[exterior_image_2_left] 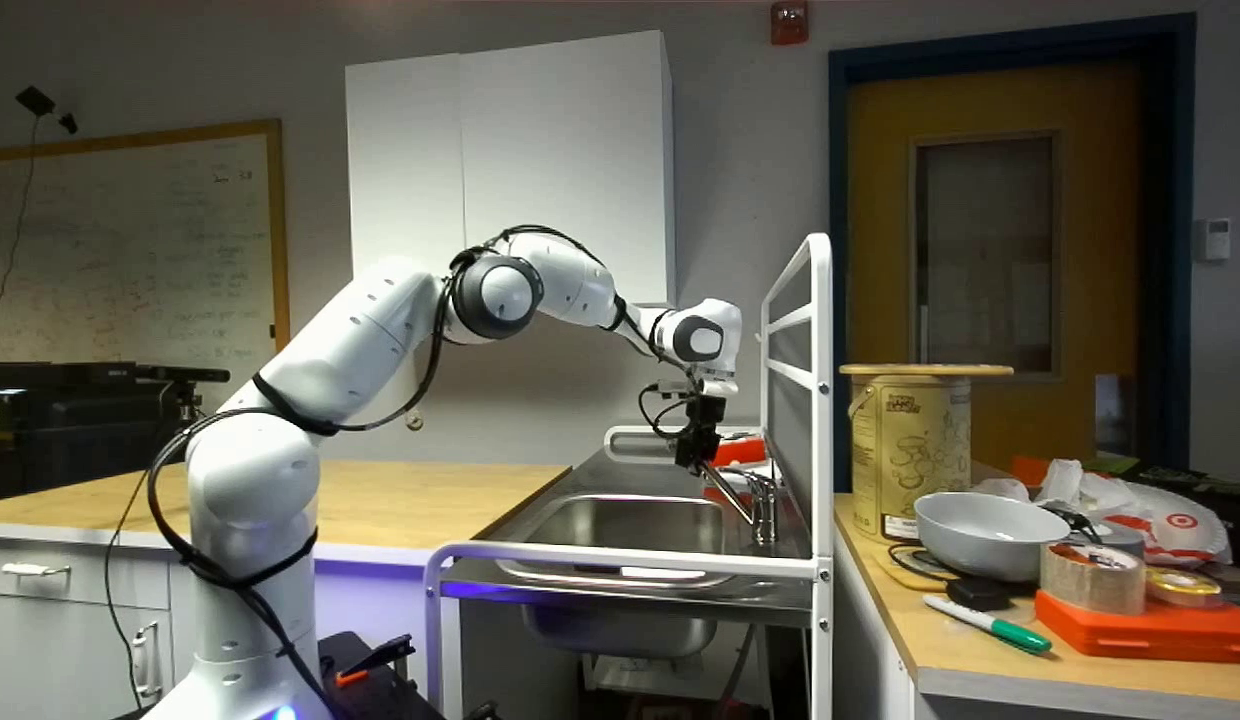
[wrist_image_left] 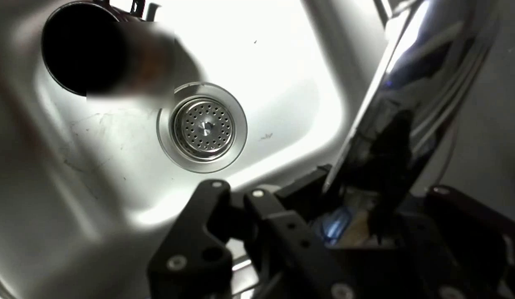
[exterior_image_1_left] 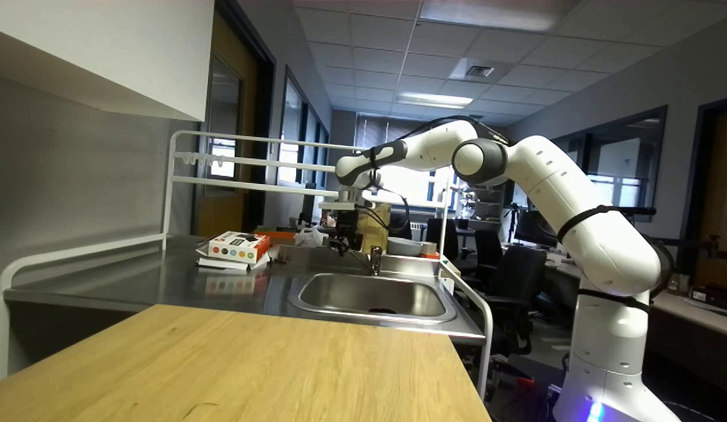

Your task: Move the spout to the right

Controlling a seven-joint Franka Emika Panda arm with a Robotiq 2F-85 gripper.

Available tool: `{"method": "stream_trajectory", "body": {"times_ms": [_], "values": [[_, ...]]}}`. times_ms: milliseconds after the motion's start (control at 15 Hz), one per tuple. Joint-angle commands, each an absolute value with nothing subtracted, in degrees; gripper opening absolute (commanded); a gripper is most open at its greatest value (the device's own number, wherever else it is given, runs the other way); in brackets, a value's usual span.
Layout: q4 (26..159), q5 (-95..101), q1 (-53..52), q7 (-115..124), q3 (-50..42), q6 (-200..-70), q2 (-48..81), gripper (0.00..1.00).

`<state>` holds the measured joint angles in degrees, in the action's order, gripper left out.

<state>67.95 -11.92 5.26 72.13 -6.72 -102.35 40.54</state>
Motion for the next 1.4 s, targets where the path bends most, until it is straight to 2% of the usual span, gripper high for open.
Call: {"method": "stream_trajectory", "body": {"times_ms": [0,733,1333], "values": [[77.80,-13.84,6.00,74.93,-7.38,-107.04,34.93,0.03],[96.18,-8.98,2.23,78.92,-8.83,-114.97,25.97,0.03],[105.98,-6.28,2.43,81.89,-10.05,-117.57,20.07,0.03]]}}
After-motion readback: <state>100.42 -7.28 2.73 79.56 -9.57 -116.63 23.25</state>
